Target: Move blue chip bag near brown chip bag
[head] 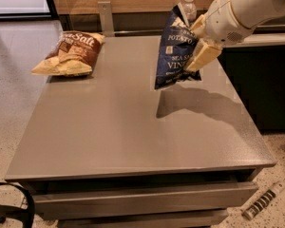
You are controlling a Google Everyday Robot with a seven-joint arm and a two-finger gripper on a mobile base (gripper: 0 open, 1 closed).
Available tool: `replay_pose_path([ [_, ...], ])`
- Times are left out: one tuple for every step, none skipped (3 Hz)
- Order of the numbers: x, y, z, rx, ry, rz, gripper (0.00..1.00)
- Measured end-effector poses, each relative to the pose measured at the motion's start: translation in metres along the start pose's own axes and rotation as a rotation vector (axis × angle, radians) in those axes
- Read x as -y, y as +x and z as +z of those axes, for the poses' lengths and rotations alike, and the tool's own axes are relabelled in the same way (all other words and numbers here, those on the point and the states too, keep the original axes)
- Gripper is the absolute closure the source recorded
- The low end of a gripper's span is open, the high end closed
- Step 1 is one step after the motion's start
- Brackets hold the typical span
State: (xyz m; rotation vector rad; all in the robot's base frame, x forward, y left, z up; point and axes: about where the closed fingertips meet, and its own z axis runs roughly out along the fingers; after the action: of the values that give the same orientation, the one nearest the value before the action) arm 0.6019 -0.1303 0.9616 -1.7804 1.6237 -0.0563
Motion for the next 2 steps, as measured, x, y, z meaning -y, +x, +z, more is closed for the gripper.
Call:
replay_pose_path([
  [0.030, -0.003, 0.016, -0.001, 0.012, -0.029, 1.00],
  [0.077, -0.011, 0.045, -0.012, 0.042, -0.064, 1.00],
])
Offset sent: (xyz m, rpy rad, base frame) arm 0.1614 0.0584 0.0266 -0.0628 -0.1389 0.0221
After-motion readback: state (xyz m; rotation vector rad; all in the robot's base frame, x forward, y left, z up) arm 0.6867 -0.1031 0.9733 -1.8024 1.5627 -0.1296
